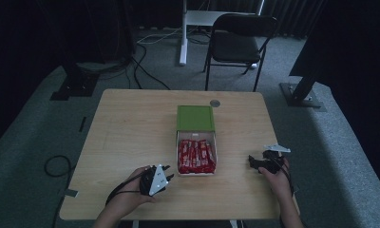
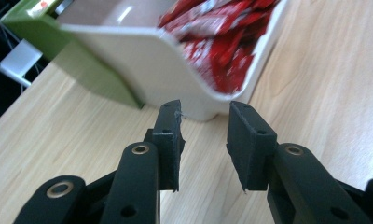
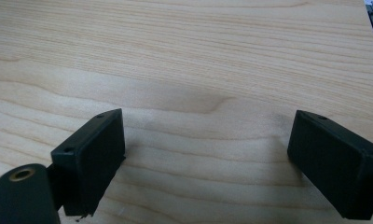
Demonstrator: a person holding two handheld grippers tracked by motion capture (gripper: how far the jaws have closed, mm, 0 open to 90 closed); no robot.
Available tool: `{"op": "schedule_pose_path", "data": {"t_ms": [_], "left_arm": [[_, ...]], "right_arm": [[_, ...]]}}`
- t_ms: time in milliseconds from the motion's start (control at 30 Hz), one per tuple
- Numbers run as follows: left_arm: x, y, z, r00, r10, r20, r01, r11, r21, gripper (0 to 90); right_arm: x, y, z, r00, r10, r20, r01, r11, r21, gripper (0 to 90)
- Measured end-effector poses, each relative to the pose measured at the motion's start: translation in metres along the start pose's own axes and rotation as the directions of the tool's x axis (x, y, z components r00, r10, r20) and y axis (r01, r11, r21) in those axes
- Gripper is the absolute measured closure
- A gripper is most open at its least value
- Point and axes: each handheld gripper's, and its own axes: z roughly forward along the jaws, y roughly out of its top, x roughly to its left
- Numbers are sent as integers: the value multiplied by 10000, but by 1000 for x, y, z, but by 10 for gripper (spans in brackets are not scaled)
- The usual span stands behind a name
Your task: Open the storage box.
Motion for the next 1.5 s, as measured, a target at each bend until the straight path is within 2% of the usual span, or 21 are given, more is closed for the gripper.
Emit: {"op": "schedule_pose_path", "data": {"t_ms": [167,267,367,467,567,667,800,833,867,933,967,1000,1033,1100,1233,1267,1300,1367,1433,1467,1500], "left_arm": [[12,-15,-3,9966,-790,-220,789,9969,-35,655],[20,-25,-3,9906,-1281,-485,1285,9917,50,655],[27,-35,-4,9805,-1817,-745,1828,9831,91,654],[33,-45,-5,9660,-2370,-1035,2390,9710,74,626],[40,-53,-7,9439,-2968,-1448,2988,9543,-82,621],[45,-59,-11,9275,-3339,-1684,3366,9416,-128,604],[52,-66,-15,9109,-3670,-1885,3713,9284,-134,558],[53,-68,-16,9033,-3830,-1933,3883,9215,-112,549],[55,-69,-17,8991,-3892,-2004,3953,9185,-102,546],[57,-72,-19,8845,-4131,-2169,4201,9074,-150,526],[58,-74,-21,8810,-4154,-2264,4235,9058,-136,526],[60,-75,-22,8719,-4272,-2393,4357,8999,-190,526],[61,-77,-23,8670,-4343,-2444,4441,8958,-166,526],[63,-80,-25,8617,-4383,-2557,4513,8923,-87,501],[67,-84,-29,8392,-4700,-2736,4848,8745,-150,452],[68,-85,-29,8376,-4738,-2721,4875,8729,-192,442],[68,-85,-30,8321,-4840,-2708,4972,8674,-223,410],[70,-86,-31,8323,-4845,-2694,5004,8657,-108,386],[72,-89,-31,8200,-5047,-2700,5229,8524,-52,303],[73,-89,-32,8187,-5066,-2703,5268,8500,26,284],[73,-90,-32,8074,-5216,-2758,5415,8407,-49,272]], "right_arm": [[0,0,0,10000,-7,0,7,10000,-6,106],[0,0,0,10000,-8,0,8,10000,-5,106],[0,0,0,10000,-11,0,11,10000,-7,106],[0,0,0,10000,-41,3,41,10000,-1,106],[0,0,0,10000,-34,3,34,10000,-3,106],[0,0,0,10000,-36,3,36,10000,-2,106],[0,0,0,10000,-38,3,38,10000,-2,106],[0,0,0,10000,-37,2,37,10000,-2,106],[0,0,0,10000,-33,3,33,10000,-2,106],[0,0,0,10000,-36,2,36,10000,-2,106],[0,0,0,10000,-37,3,37,10000,-3,106],[0,0,0,10000,-35,3,35,10000,-2,106],[0,0,0,10000,-36,3,36,10000,-2,106],[0,0,0,10000,-35,2,35,10000,-3,106],[0,0,0,10000,-34,4,34,10000,-2,106],[0,0,0,10000,-26,3,26,10000,-4,106],[0,0,0,10000,-39,2,39,10000,-4,106],[0,0,0,10000,-40,3,40,10000,-4,106],[0,0,0,10000,-23,2,23,10000,-3,106],[0,0,0,10000,-30,4,30,10000,-2,106],[0,0,0,10000,-22,3,22,10000,-2,106]]}}
